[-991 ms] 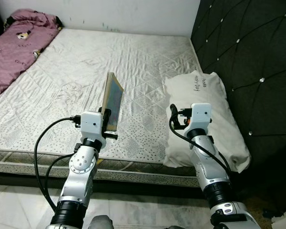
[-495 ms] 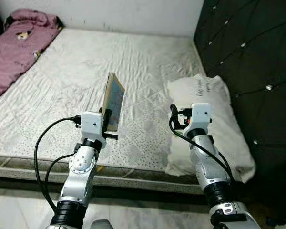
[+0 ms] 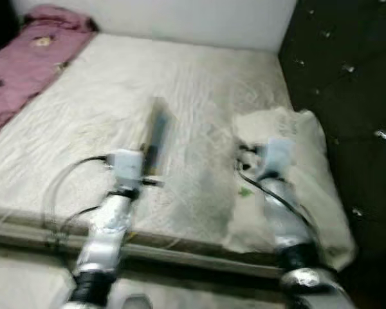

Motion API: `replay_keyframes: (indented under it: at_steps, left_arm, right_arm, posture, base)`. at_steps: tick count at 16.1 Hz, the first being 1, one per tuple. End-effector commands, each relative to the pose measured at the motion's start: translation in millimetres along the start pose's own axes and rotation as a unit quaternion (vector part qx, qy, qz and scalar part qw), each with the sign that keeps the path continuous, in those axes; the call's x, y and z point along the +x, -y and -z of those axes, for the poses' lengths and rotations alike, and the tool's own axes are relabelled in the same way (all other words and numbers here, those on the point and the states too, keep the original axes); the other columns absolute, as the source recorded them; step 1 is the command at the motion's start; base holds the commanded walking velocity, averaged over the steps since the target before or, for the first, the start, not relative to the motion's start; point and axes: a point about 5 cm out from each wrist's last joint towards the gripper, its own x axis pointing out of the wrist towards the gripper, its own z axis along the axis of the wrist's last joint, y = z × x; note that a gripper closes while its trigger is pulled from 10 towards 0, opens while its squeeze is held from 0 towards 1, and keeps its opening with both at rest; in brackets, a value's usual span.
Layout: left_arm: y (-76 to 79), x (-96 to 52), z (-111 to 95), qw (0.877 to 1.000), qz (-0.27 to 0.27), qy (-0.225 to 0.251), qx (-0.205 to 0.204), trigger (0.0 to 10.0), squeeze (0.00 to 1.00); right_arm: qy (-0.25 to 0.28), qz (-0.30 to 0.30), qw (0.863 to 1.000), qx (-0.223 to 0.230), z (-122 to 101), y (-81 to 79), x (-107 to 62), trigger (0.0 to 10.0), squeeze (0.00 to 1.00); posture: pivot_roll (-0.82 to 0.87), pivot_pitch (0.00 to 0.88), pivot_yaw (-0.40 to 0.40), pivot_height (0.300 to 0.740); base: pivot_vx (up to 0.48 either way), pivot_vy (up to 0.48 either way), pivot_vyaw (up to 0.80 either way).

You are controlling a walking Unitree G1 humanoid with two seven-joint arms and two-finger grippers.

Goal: Clean up the room

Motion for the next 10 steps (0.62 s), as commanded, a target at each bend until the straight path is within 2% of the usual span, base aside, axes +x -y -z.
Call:
replay_keyframes:
  at_steps: [1, 6, 10]
  left_arm:
    - [14.5, 8.5, -17, 0.999, 0.023, 0.042, -0.009, 10.0, 0.0]
    - [7.8, 13.6, -20, 0.999, 0.009, 0.046, -0.003, 10.0, 0.0]
    - [-0.4, 10.2, -14, 1.0, -0.014, 0.026, -0.005, 10.0, 0.0]
  right_arm:
    - [-0.015, 0.029, 0.999, -0.011, 8, 22.2, -5.0, 10.0, 0.0]
    - [-0.011, 0.027, 1.0, -0.012, 6, 20.2, -0.7, 10.0, 0.0]
    - [-0.01, 0.038, 0.999, -0.002, 8, 23.8, -2.8, 10.0, 0.0]
  posture:
    - [0.06, 0.0, -0.019, 0.74]
    - [0.08, 0.0, -0.016, 0.74]
    - [0.07, 0.0, 0.013, 0.74]
  base:
    - [0.0, 0.0, 0.0]
    - [0.0, 0.0, 0.0]
    - [0.0, 0.0, 0.0]
